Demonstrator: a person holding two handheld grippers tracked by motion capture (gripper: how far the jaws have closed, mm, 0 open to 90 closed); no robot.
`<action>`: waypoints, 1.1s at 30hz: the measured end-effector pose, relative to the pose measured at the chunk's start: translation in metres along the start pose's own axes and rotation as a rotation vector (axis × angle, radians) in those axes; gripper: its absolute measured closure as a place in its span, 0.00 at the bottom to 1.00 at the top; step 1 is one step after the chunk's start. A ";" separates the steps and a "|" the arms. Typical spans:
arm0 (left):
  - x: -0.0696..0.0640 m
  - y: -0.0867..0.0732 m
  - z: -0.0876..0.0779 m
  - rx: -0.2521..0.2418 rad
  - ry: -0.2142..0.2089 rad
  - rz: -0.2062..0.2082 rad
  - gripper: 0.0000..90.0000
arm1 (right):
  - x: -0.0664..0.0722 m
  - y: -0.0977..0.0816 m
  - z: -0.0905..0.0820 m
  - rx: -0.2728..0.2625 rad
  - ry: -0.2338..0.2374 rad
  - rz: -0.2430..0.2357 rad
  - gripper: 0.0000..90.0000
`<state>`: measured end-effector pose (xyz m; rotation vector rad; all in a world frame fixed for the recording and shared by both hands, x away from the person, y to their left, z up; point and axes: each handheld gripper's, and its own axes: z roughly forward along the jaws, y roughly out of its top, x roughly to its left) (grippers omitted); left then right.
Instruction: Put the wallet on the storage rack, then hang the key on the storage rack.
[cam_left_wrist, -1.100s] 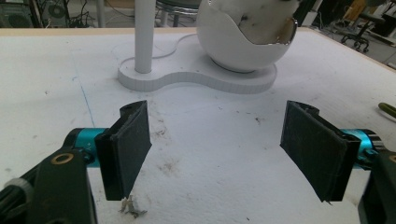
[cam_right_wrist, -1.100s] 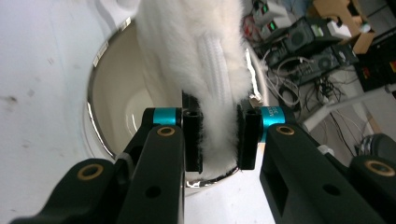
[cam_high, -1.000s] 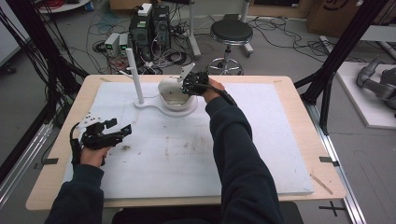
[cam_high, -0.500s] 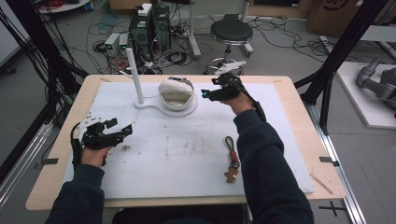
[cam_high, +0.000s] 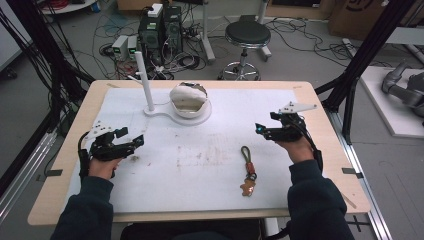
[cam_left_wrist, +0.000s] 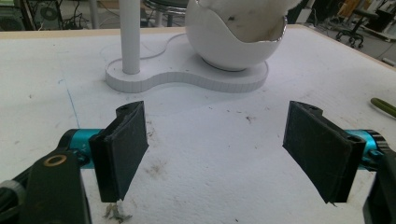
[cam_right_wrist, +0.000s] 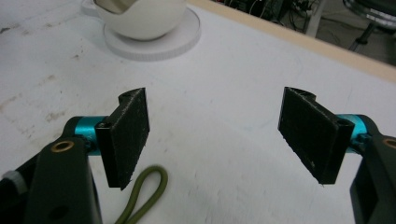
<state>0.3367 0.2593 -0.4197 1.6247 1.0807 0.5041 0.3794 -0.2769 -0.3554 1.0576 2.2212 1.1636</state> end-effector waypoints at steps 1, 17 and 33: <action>0.001 0.000 0.001 0.004 -0.001 -0.001 0.24 | -0.001 -0.012 -0.002 0.001 0.004 0.024 0.28; -0.001 0.000 0.001 0.003 0.008 0.005 0.24 | 0.024 -0.049 -0.014 -0.052 -0.109 -0.016 0.27; -0.005 -0.001 0.006 0.031 0.021 0.023 0.25 | 0.031 -0.079 0.005 0.084 0.028 0.101 0.49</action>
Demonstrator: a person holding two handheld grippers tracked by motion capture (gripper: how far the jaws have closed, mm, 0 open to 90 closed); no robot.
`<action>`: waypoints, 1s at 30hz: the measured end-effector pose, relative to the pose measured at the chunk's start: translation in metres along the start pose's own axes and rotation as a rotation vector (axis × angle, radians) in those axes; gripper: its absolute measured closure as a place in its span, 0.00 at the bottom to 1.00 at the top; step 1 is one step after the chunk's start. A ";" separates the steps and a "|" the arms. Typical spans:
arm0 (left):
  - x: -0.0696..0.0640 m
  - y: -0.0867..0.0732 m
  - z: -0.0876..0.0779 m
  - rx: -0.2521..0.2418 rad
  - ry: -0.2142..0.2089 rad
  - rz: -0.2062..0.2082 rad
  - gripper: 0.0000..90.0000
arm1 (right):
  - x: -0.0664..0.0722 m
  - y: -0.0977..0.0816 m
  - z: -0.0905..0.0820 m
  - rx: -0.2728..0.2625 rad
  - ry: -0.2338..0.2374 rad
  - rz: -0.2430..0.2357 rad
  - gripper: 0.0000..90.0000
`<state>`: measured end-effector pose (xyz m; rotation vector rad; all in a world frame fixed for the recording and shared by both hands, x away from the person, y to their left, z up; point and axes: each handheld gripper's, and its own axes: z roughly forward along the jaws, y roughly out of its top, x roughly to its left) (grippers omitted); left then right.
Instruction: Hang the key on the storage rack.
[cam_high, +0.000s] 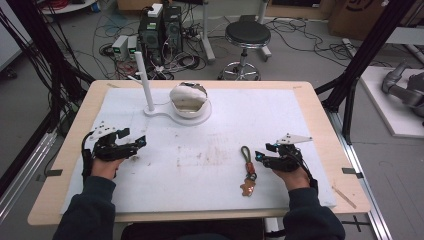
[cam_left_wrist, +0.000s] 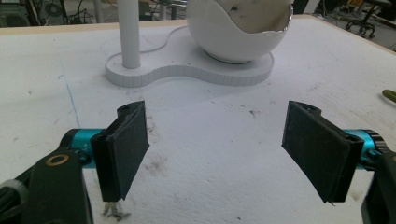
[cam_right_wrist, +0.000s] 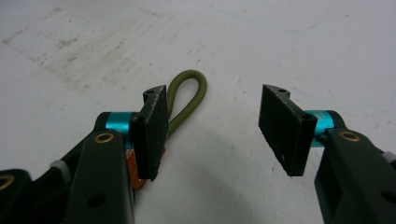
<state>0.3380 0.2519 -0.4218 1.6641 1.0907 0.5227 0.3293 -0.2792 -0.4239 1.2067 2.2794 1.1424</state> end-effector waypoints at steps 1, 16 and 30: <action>0.000 0.000 0.000 0.000 0.000 0.000 0.25 | 0.000 0.000 0.000 0.000 0.000 0.000 0.49; 0.001 0.000 0.000 0.006 0.002 -0.003 0.25 | 0.026 -0.003 0.022 0.222 0.108 -0.097 0.54; 0.001 -0.001 0.002 0.012 0.006 -0.004 0.25 | 0.033 0.002 0.021 0.275 0.061 -0.141 0.86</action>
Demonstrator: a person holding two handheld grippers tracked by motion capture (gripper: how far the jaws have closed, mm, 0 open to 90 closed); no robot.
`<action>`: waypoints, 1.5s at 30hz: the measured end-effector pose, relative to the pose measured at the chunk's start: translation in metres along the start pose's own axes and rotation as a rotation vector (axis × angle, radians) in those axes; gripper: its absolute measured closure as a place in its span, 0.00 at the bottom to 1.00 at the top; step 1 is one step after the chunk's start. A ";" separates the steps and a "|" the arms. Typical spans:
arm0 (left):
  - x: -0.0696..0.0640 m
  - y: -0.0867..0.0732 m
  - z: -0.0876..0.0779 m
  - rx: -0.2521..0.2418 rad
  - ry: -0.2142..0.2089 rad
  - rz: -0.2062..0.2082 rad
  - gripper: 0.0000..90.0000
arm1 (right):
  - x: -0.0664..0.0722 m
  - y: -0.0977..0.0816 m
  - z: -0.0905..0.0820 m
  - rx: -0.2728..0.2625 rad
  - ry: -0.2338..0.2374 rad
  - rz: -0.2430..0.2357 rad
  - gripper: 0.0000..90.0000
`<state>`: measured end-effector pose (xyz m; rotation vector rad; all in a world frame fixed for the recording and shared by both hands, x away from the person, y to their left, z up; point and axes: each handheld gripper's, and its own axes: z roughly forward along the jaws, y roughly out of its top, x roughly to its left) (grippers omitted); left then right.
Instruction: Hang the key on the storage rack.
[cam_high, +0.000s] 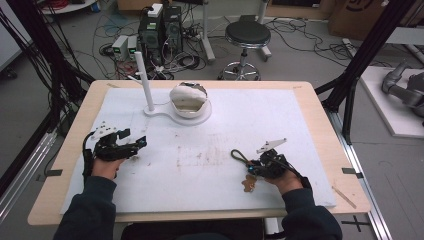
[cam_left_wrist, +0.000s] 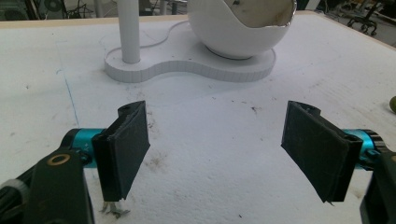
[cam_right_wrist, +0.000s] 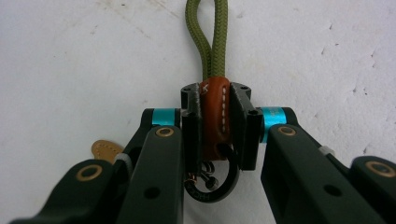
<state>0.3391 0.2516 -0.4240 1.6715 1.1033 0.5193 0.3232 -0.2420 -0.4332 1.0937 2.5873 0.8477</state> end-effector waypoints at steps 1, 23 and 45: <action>0.000 0.000 0.000 0.000 0.000 0.000 0.25 | 0.000 0.000 0.000 0.000 0.000 0.000 0.86; -0.056 0.022 0.028 -0.053 -0.327 -0.007 0.53 | 0.021 0.032 -0.009 -0.403 0.092 -0.036 0.87; -0.121 0.045 0.086 -0.001 -0.560 0.046 0.80 | 0.039 0.052 -0.002 -0.474 0.168 -0.093 0.87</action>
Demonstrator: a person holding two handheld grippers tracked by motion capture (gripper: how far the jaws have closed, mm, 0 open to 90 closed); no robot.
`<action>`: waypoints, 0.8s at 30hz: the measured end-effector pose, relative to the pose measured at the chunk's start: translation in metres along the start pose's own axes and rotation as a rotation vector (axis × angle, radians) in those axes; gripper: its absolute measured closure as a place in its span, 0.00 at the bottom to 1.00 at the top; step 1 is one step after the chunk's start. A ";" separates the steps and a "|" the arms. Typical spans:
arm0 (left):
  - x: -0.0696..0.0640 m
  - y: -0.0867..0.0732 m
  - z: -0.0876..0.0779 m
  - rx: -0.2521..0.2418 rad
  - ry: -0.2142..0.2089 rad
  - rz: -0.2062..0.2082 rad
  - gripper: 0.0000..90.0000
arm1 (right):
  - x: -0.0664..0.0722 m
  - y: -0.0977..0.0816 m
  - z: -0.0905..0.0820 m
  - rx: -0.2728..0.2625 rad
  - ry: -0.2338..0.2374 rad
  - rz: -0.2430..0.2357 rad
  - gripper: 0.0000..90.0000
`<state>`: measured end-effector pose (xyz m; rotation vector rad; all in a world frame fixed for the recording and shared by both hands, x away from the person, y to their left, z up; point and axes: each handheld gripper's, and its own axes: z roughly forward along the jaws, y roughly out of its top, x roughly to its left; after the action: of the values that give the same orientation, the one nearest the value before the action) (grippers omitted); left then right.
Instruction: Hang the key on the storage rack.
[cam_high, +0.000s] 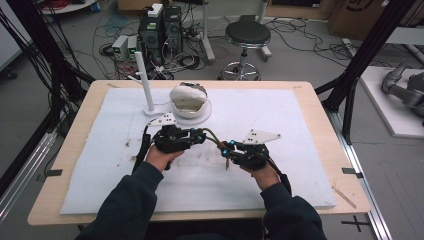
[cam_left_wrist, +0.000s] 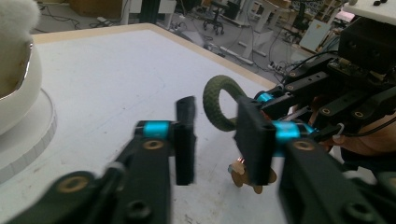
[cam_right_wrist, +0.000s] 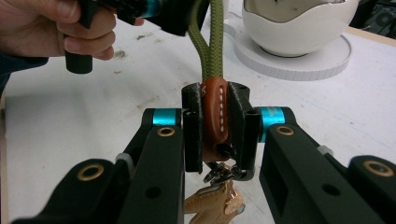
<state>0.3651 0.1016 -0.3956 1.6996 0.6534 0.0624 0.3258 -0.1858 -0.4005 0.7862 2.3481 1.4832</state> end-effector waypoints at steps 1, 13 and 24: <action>-0.001 0.000 0.000 -0.001 -0.002 -0.001 0.87 | 0.000 0.000 0.001 0.008 -0.006 0.002 0.87; -0.001 0.015 -0.034 -0.038 0.074 0.045 0.93 | -0.012 -0.003 -0.008 0.002 -0.109 0.053 0.55; 0.028 0.063 -0.105 -0.038 0.227 0.081 0.92 | -0.030 -0.005 -0.032 -0.012 -0.228 0.050 0.45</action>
<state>0.3723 0.2025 -0.3202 1.6964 0.7462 0.3270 0.3336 -0.2288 -0.3922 0.9621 2.1641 1.3470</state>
